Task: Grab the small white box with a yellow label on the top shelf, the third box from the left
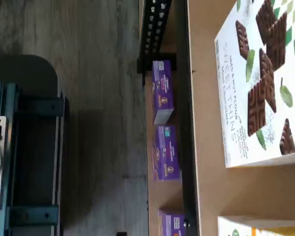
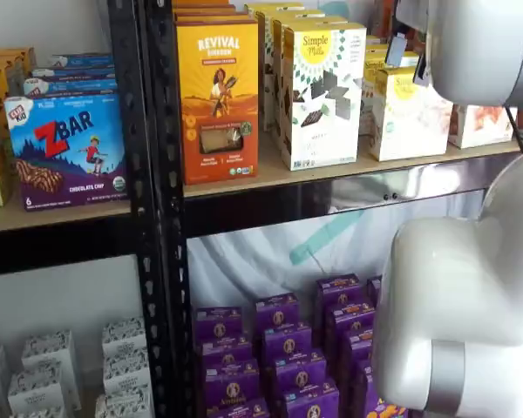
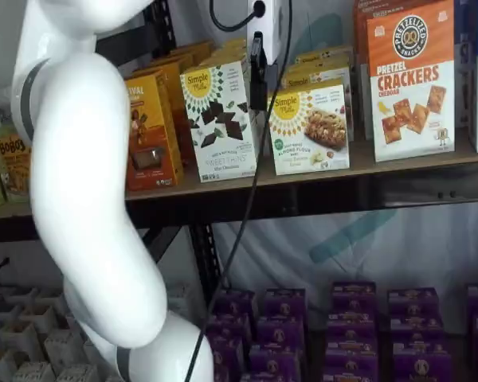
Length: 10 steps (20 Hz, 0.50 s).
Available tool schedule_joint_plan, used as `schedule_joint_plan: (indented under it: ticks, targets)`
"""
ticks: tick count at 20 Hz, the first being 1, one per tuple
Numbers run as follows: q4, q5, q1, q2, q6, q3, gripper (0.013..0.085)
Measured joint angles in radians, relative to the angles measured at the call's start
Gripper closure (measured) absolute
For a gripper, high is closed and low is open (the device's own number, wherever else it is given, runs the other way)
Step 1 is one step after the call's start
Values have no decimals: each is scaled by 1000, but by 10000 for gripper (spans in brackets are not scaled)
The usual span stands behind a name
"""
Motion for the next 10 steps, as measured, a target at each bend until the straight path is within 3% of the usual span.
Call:
schedule_joint_plan:
  ticks: [4, 10]
  targets:
    - [-41, 38, 26, 16, 11, -8, 130]
    - [-2, 17, 17, 8, 12, 20, 130]
